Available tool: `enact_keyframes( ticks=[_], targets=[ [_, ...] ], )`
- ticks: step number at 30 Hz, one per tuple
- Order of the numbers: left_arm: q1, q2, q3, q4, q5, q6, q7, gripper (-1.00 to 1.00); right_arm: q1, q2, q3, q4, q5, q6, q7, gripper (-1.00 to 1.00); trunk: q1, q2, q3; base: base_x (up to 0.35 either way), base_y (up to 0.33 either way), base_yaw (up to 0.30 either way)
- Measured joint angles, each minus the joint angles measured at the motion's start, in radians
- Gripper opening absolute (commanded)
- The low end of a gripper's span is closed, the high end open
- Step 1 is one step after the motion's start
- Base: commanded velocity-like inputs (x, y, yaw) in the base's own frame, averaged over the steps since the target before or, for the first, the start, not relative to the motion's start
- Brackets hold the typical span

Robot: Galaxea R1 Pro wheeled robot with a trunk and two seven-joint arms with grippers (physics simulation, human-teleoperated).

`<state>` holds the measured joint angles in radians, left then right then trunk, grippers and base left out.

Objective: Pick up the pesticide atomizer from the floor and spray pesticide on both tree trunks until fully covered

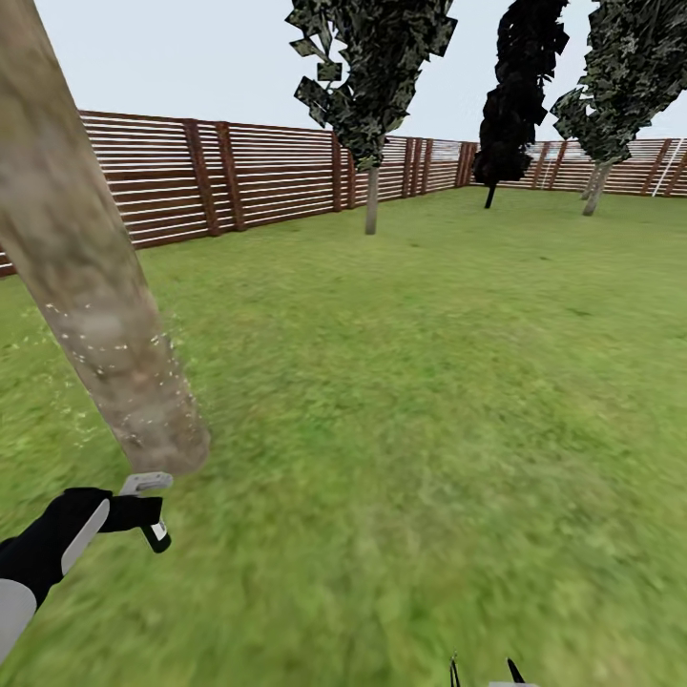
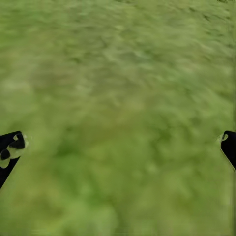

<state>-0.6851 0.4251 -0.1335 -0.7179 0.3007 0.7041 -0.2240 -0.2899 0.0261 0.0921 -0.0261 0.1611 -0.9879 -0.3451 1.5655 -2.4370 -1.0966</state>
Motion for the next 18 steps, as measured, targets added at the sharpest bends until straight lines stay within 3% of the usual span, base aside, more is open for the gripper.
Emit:
enact_keyframes(
  ticks=[15,18],
  targets=[
    [0.000,0.000,0.001,-0.001,-0.001,0.000,0.000,-1.00,0.000,0.000,0.000,0.000,0.000,0.000,0.000,1.00,0.000,0.000,0.000,0.202,-0.216,0.266],
    [0.000,-0.006,0.002,0.004,0.013,0.002,-0.007,-1.00,0.000,0.000,0.000,0.000,0.000,0.000,0.000,1.00,0.000,0.000,0.000,0.212,-0.210,0.278]
  ],
)
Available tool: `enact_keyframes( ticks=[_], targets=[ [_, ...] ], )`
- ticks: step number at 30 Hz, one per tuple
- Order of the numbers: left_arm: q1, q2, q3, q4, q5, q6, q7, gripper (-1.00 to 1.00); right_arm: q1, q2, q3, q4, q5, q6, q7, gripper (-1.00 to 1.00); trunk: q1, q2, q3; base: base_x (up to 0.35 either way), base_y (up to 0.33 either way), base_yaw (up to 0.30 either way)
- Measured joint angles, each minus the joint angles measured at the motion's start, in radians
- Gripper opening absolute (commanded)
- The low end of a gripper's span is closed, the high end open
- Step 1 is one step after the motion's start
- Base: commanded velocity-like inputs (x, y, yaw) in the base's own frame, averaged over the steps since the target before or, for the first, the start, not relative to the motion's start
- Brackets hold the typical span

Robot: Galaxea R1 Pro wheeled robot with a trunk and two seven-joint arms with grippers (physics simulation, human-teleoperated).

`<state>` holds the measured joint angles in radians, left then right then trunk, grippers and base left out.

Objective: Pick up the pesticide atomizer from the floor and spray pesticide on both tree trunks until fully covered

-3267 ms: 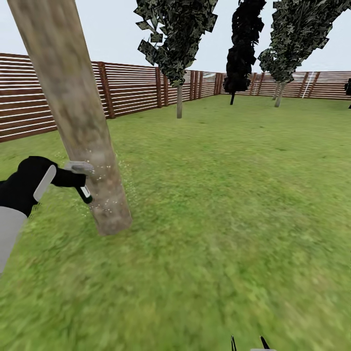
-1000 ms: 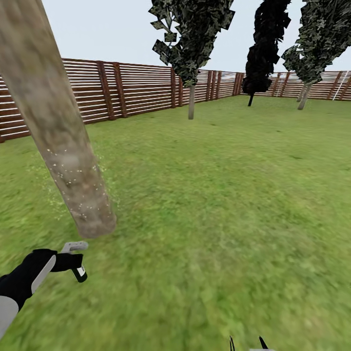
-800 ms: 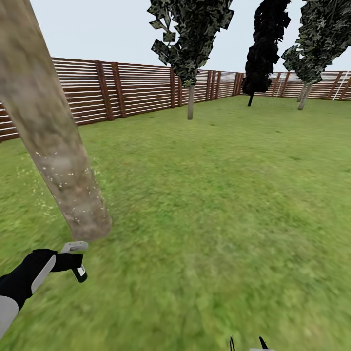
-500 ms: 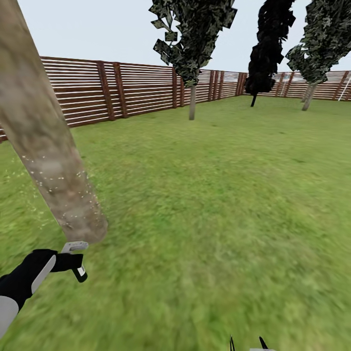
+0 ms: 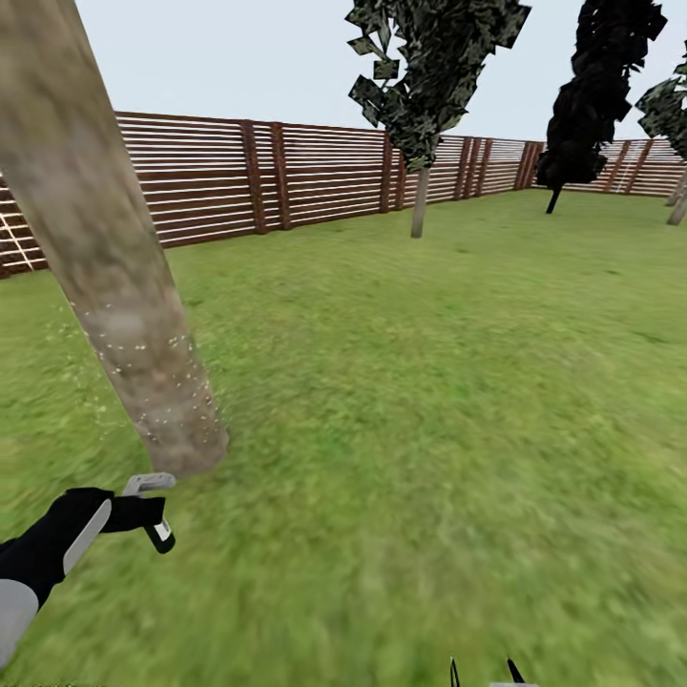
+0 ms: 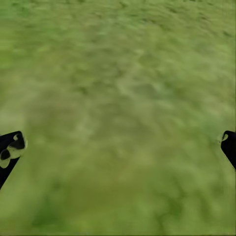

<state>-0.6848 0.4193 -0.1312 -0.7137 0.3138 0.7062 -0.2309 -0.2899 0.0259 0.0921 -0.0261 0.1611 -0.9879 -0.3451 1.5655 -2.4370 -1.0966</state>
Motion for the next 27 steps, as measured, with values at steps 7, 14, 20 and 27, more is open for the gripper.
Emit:
enact_keyframes(
  ticks=[7,14,20,27],
  targets=[
    [-0.017,-0.012,-0.001,-0.016,-0.017,0.016,0.009,-1.00,0.000,0.000,0.000,0.000,0.000,0.000,0.000,1.00,0.000,0.000,0.000,0.145,-0.223,0.255],
    [-0.081,-0.013,-0.003,-0.029,-0.015,0.183,0.065,-1.00,0.000,-0.001,0.000,0.000,0.000,-0.002,0.000,1.00,0.000,0.000,0.000,-0.127,-0.262,0.046],
    [-0.135,-0.014,-0.008,-0.044,-0.022,0.234,0.068,-1.00,0.000,-0.001,-0.001,0.000,0.000,0.000,0.000,1.00,0.000,0.000,0.000,0.140,-0.231,0.000],
    [-0.136,-0.013,-0.007,-0.061,-0.034,0.235,0.070,-1.00,0.000,-0.001,0.000,0.000,0.000,-0.001,0.000,1.00,0.000,0.000,0.000,0.229,-0.205,0.196]
  ],
)
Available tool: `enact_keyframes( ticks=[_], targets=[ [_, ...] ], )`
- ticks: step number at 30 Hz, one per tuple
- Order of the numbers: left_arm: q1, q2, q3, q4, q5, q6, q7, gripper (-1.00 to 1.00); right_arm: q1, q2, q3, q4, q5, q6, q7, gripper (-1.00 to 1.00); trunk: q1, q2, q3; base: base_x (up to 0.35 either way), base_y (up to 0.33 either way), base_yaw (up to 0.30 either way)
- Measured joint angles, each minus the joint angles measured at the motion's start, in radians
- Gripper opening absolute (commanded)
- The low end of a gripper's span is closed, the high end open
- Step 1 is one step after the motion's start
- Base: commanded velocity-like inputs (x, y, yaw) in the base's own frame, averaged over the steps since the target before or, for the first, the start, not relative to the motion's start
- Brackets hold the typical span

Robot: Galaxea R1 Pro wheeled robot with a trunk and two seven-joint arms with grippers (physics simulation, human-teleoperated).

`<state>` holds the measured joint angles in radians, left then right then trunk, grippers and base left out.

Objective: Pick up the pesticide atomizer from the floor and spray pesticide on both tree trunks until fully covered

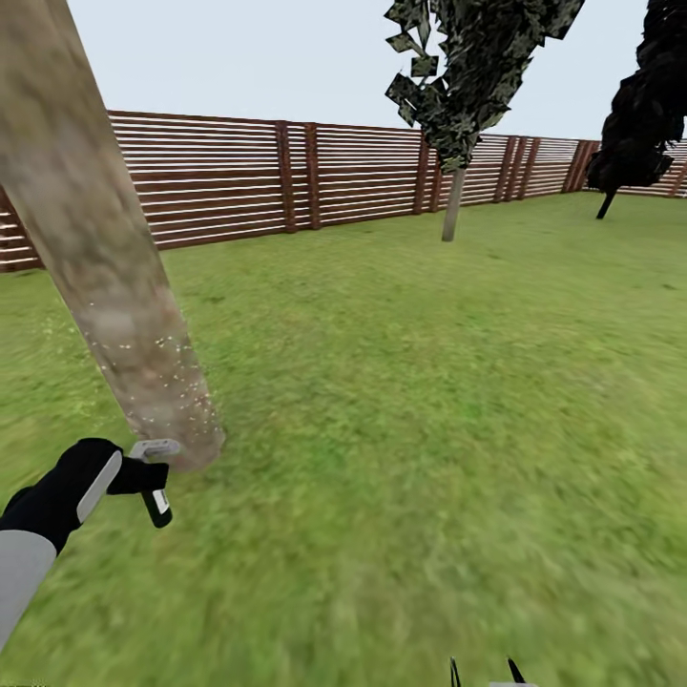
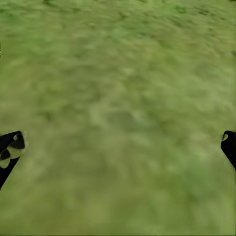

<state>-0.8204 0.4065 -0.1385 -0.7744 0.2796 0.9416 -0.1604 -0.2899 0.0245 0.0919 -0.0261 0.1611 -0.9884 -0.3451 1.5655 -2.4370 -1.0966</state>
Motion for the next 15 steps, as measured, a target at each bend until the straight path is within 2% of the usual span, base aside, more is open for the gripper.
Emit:
enact_keyframes(
  ticks=[2,4,6,7,12,15],
  targets=[
    [-0.001,0.000,0.001,0.000,-0.001,0.009,0.001,-1.00,0.000,0.000,-0.001,0.000,0.000,0.000,0.000,1.00,0.000,0.000,0.000,0.230,-0.172,0.276],
    [-0.006,0.000,0.001,-0.012,0.000,0.049,0.002,-1.00,0.000,0.000,-0.001,0.000,0.000,0.001,0.000,1.00,0.000,0.000,0.000,0.092,-0.053,0.273],
    [-0.010,0.000,0.001,-0.028,-0.002,0.059,0.005,-1.00,0.000,0.000,-0.001,0.000,0.000,0.000,0.000,1.00,0.000,0.000,0.000,0.007,-0.004,0.049],
    [-0.032,-0.005,0.000,-0.034,0.002,0.061,0.005,-1.00,0.000,0.000,-0.001,0.000,0.000,0.000,0.000,1.00,0.000,0.000,0.000,0.001,-0.001,0.010],
    [-0.090,-0.035,-0.002,-0.038,0.000,0.063,0.005,-1.00,0.000,0.000,-0.001,0.000,0.000,0.001,0.000,1.00,0.000,0.000,0.000,0.000,0.000,0.002],
    [-0.094,-0.005,0.001,-0.036,-0.010,0.066,0.003,-1.00,0.000,0.000,-0.001,0.000,0.000,0.001,0.000,1.00,0.000,0.000,0.000,0.000,0.000,0.000]
  ],
)
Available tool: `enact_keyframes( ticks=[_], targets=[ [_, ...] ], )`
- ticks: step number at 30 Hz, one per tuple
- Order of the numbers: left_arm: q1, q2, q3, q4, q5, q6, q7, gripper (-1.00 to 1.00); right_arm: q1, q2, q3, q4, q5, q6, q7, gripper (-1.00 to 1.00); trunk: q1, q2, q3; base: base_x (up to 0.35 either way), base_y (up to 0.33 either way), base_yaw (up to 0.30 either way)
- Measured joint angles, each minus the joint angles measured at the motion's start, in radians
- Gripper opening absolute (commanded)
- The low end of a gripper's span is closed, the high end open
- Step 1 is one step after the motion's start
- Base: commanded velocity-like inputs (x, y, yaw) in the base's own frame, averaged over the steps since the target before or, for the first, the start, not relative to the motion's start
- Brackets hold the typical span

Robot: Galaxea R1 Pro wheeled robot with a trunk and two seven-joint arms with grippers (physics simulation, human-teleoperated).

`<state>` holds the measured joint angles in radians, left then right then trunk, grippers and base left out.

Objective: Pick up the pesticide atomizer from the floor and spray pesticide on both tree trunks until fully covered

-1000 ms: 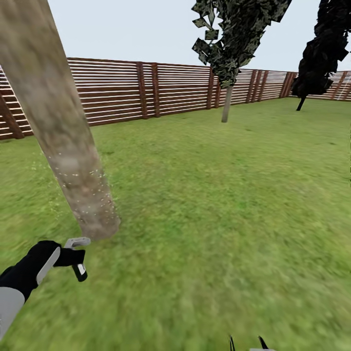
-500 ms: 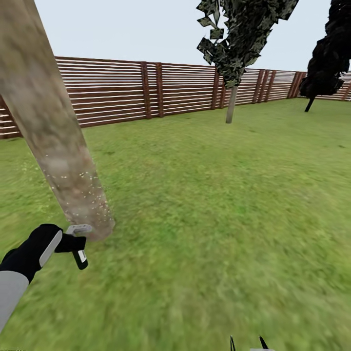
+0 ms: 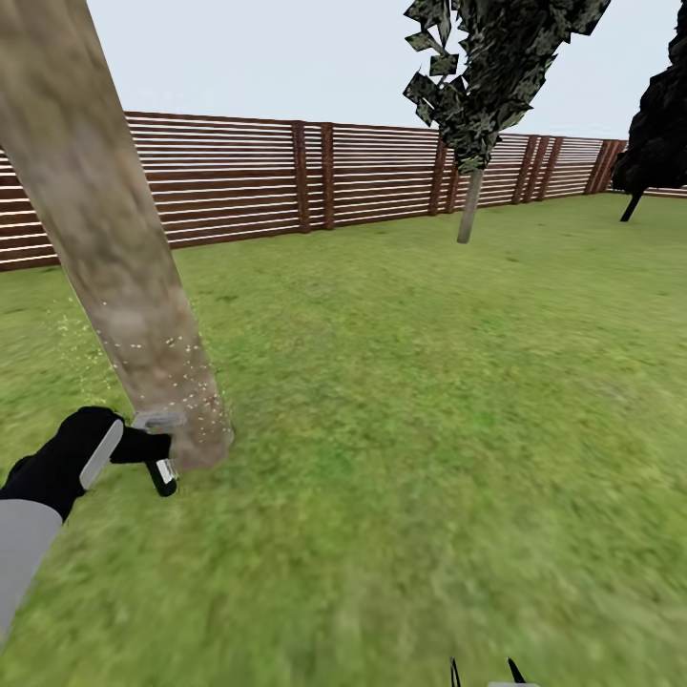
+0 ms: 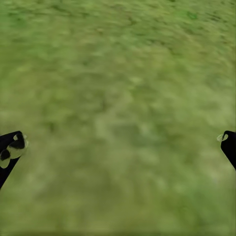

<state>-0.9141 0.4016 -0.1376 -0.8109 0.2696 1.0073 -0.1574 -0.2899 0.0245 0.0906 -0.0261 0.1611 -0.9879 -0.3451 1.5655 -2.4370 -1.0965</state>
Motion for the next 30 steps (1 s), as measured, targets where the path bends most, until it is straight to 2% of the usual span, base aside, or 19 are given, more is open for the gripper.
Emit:
enact_keyframes(
  ticks=[2,3,7,11,12,15,16,18,20,22,24,26,27,30],
  targets=[
    [0.000,0.040,0.000,0.001,-0.002,0.001,0.000,-1.00,0.000,0.000,0.000,0.000,0.000,0.000,0.000,1.00,0.000,0.000,0.000,0.000,0.000,0.000],
    [0.000,0.050,-0.002,0.001,0.000,0.002,0.000,-1.00,0.000,0.000,0.000,0.000,0.000,0.000,0.000,1.00,0.000,0.000,0.000,0.000,0.000,0.000],
    [0.003,0.048,-0.005,-0.001,0.015,0.002,-0.001,-1.00,0.000,0.000,0.000,0.000,0.000,0.000,0.000,1.00,0.000,0.000,0.000,-0.042,0.095,0.000],
    [0.001,0.059,-0.004,0.001,0.002,0.002,0.000,-1.00,0.000,0.000,0.000,0.000,0.000,0.000,0.000,1.00,0.000,0.000,0.000,0.040,0.219,0.000],
    [0.001,0.063,-0.003,0.000,-0.008,0.002,0.000,-1.00,0.000,0.000,0.000,0.000,0.000,0.000,0.000,1.00,0.000,0.000,0.000,0.020,0.040,0.000],
    [0.001,0.065,0.001,0.000,-0.130,0.004,-0.001,-1.00,0.000,0.000,0.000,0.000,0.000,0.000,0.000,1.00,0.000,0.000,0.000,0.006,0.011,0.000],
    [0.002,0.063,0.002,0.000,-0.136,0.006,-0.004,-1.00,0.000,0.000,0.000,0.000,0.000,0.000,0.000,1.00,0.000,0.000,0.000,0.001,0.001,0.000],
    [0.003,0.045,0.004,0.000,-0.129,0.008,-0.010,-1.00,0.000,0.000,0.000,0.000,0.000,0.000,0.000,1.00,0.000,0.000,0.000,0.000,0.000,0.000],
    [0.003,-0.005,0.003,-0.001,-0.120,0.009,-0.011,-1.00,0.000,0.000,0.000,0.000,0.000,0.000,0.000,1.00,0.000,0.000,0.000,0.000,0.000,0.000],
    [0.001,-0.044,0.002,-0.001,-0.123,0.009,-0.011,-1.00,0.000,0.000,0.000,0.000,0.000,0.000,0.000,1.00,0.000,0.000,0.000,0.000,0.000,0.000],
    [-0.031,-0.053,0.001,-0.001,-0.123,0.011,-0.011,-1.00,0.000,0.000,0.000,0.000,0.000,0.000,0.000,1.00,0.000,0.000,0.000,0.000,0.000,0.000],
    [-0.053,-0.043,0.003,0.001,-0.125,0.016,-0.011,-1.00,0.000,0.000,0.000,0.000,0.000,0.000,0.000,1.00,0.000,0.000,0.000,0.000,0.000,0.000],
    [-0.056,-0.029,0.005,0.003,-0.131,0.017,-0.011,-1.00,0.000,0.000,0.000,0.000,0.000,0.000,0.000,1.00,0.000,0.000,0.000,0.000,0.000,0.000],
    [-0.048,0.052,0.007,0.015,-0.133,0.018,-0.018,-1.00,0.000,0.000,0.000,0.000,0.000,0.000,0.000,1.00,0.000,0.000,0.000,0.000,0.000,0.000]
  ],
)
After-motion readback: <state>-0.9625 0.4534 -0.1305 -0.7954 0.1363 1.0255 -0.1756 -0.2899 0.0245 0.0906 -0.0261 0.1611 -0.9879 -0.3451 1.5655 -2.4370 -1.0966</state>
